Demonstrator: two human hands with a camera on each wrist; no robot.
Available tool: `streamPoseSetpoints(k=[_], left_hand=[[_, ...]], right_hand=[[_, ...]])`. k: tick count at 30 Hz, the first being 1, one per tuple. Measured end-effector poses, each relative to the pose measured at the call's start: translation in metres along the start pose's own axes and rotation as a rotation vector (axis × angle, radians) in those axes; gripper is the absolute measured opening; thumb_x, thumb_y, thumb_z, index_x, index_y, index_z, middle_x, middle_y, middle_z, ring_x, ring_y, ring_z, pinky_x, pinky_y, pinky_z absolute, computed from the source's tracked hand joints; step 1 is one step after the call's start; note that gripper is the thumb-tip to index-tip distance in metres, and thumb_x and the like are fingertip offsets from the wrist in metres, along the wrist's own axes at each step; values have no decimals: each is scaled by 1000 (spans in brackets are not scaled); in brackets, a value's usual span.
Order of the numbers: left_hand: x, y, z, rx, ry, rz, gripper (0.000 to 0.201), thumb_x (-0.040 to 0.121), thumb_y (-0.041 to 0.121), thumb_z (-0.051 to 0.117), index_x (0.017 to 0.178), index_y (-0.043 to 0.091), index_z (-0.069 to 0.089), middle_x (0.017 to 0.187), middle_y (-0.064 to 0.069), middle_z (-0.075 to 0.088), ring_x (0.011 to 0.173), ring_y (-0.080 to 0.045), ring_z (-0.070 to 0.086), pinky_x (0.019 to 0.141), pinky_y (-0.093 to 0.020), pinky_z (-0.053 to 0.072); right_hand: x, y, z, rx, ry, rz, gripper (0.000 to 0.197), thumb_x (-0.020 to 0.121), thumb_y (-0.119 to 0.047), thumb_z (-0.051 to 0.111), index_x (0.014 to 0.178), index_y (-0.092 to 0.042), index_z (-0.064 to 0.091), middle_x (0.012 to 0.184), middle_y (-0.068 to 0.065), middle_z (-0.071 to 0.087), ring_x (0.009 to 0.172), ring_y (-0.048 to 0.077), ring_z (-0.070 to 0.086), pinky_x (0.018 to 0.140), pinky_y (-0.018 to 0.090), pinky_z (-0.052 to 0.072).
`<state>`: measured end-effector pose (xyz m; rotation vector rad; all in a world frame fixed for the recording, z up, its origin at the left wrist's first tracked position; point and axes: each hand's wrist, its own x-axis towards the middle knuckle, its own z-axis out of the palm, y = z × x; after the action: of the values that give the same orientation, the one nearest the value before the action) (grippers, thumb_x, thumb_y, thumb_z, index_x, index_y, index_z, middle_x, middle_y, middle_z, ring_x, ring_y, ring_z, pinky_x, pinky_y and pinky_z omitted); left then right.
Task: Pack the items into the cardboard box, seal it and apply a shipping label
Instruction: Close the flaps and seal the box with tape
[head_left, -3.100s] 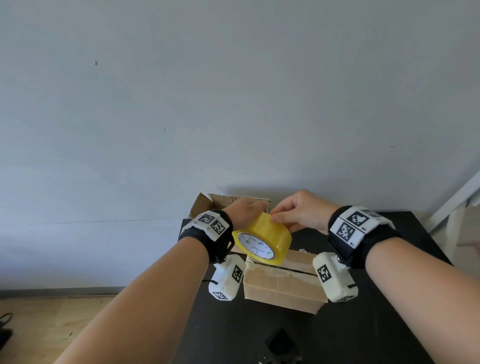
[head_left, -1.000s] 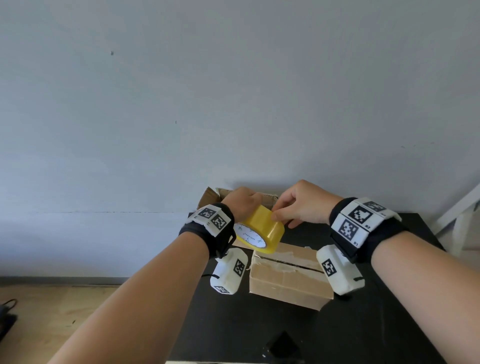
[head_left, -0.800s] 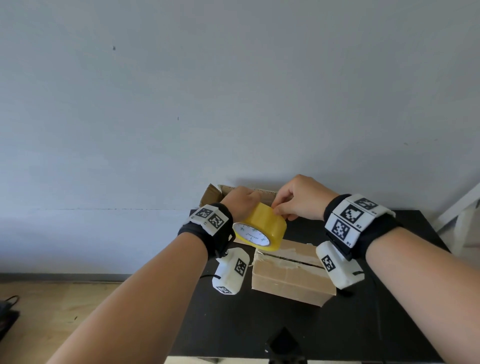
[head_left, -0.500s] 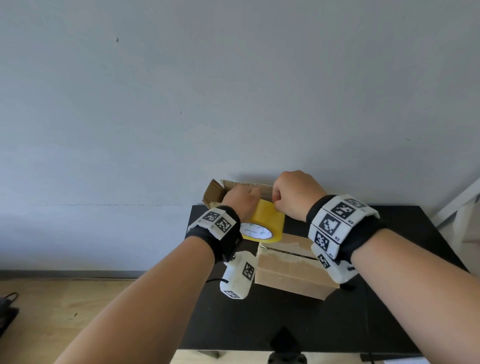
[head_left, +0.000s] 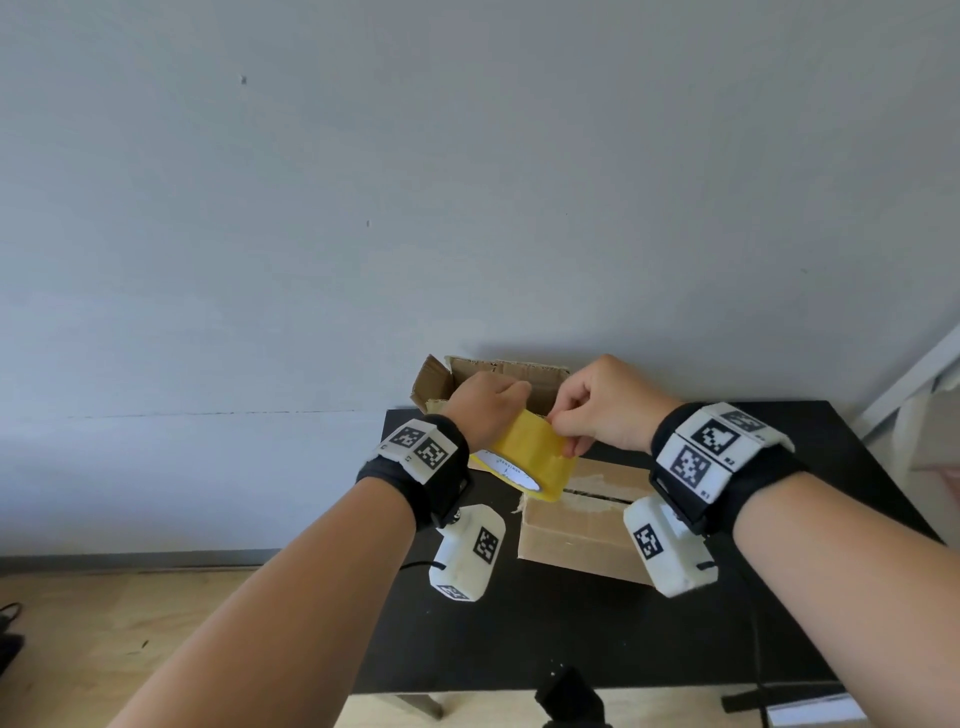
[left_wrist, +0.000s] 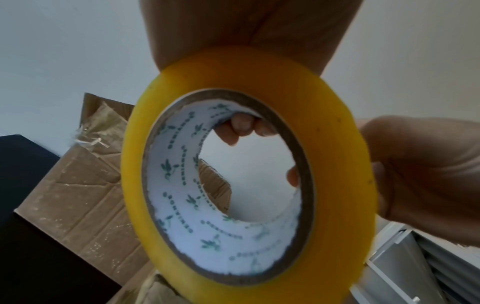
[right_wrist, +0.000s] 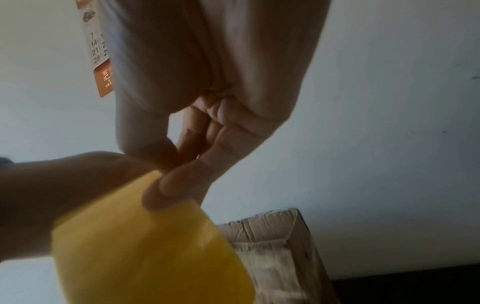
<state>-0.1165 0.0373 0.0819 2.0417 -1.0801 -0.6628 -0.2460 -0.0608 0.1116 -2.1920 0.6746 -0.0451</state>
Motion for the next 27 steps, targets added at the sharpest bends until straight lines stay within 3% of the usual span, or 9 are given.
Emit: streamPoseSetpoints(k=[3,6,8,12,16,19,22,24,27], left_hand=[[-2,1,0,-8,-49,6,28,98,18,42,72,9,42,61,-1,28,53,-13,26,52,-27,22],[-1,-4,-3,-74,-73,-37,28,98,19,45,72,8,47,60,0,33,54,-12,30,52,-25,26],[2,-7,-6,-115,-35,-73,34,98,22,46,66,10,48,58,3,37,54,-10,35,53,-24,28],[7,-4,-8,-122,-21,-52,38,99,22,43,62,15,48,58,3,39,53,-10,36,51,-23,29],[6,-2,-2,-243,4,-131,33,99,29,44,69,19,55,69,1,50,67,-14,50,64,-23,41],[10,2,4,-449,57,-171,28,99,32,44,83,19,63,96,-10,63,102,-33,61,97,-44,48],[18,14,6,-443,59,-80,30,98,36,48,87,15,65,91,-10,64,91,-31,62,86,-41,51],[24,23,5,-333,54,14,24,97,32,52,83,17,65,80,-2,60,78,-21,57,74,-38,51],[28,33,10,-258,21,74,20,93,27,62,86,10,68,81,-7,67,80,-22,65,82,-39,58]], right_hand=[[-4,2,2,54,-21,-2,14,81,-3,62,69,-5,68,58,8,69,55,17,64,64,30,57],[-8,4,-2,243,-153,60,12,88,-8,64,94,0,70,83,17,70,60,16,66,57,24,56],[-10,6,-2,301,-226,93,22,88,-17,67,107,-5,68,90,10,70,61,16,65,55,23,55],[-11,8,0,282,-154,83,16,87,-18,68,102,-11,71,86,7,72,63,16,67,59,26,57],[-15,20,-13,171,-309,93,44,79,-26,76,121,-19,63,103,3,69,82,15,64,64,27,56],[-12,25,-12,-142,-119,35,65,70,-31,83,125,-23,51,111,-6,62,98,15,60,80,32,52],[-5,31,-20,-273,134,-19,54,72,-23,77,119,-21,49,107,0,57,90,18,53,71,29,41],[-2,36,-31,-337,137,11,46,73,-25,71,112,-23,46,104,5,53,89,23,53,70,33,44],[-1,39,-49,-467,113,89,37,78,-28,63,108,-24,43,97,3,45,85,27,51,69,35,42]])
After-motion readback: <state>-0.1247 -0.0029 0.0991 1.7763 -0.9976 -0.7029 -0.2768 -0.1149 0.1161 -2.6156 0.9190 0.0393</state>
